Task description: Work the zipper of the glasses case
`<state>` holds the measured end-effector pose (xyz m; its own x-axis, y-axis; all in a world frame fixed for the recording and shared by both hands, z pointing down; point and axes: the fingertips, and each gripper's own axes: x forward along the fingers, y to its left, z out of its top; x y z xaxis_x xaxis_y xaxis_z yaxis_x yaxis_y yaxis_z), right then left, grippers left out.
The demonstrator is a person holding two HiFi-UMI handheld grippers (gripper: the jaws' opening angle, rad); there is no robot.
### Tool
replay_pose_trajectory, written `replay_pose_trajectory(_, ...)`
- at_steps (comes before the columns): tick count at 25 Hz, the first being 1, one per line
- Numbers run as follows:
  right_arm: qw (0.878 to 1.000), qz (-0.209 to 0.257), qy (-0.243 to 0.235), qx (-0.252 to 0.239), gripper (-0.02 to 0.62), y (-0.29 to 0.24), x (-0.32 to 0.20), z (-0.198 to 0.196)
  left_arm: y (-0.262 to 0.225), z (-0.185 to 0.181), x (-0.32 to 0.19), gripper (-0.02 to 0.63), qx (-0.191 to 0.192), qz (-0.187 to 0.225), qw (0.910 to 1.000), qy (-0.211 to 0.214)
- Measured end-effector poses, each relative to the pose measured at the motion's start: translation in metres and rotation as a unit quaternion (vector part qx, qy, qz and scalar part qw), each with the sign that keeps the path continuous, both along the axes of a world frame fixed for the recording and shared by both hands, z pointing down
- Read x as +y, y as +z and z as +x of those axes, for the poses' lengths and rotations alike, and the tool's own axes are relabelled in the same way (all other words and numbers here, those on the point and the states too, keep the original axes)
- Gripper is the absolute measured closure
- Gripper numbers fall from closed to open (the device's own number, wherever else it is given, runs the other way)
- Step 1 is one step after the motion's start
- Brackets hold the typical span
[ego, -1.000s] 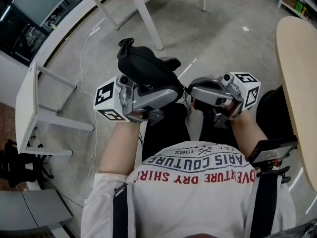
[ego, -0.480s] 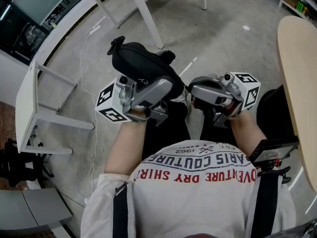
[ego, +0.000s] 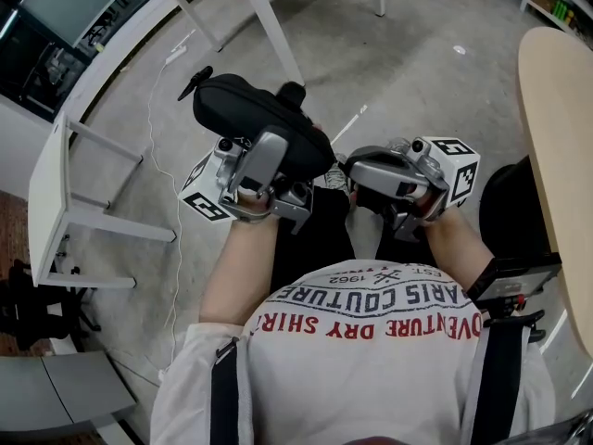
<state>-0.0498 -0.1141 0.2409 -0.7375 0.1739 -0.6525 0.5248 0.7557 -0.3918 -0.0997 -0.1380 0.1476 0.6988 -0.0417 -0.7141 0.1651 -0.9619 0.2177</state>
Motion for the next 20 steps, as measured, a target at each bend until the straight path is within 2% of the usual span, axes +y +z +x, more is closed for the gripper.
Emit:
replay_pose_trajectory(3,1.0,-0.014,0.002,-0.005,0.6,0.001,-0.003,-0.005,-0.002,-0.009,-0.009,0.357,0.045,-0.035,0.9983,0.012)
replay_pose_trajectory(6,0.999,-0.042,0.003,-0.01,0.6,0.009,-0.008,-0.014,0.004,-0.023,-0.024,0.357,0.096,-0.088,0.9912,0.022)
replay_pose_trajectory(13,0.997,-0.077,-0.02,-0.011,0.6,0.025,-0.011,-0.027,0.021,-0.039,-0.04,0.357,0.158,-0.15,0.9759,0.018)
replay_pose_trajectory(17,0.996,-0.088,-0.022,-0.005,0.6,0.03,-0.012,-0.029,0.026,-0.038,-0.044,0.357,0.162,-0.162,0.9733,0.018)
replay_pose_trajectory(20,0.993,-0.107,-0.043,0.002,0.598,0.034,-0.014,-0.031,0.028,-0.035,-0.046,0.356,0.138,-0.164,0.9768,0.009)
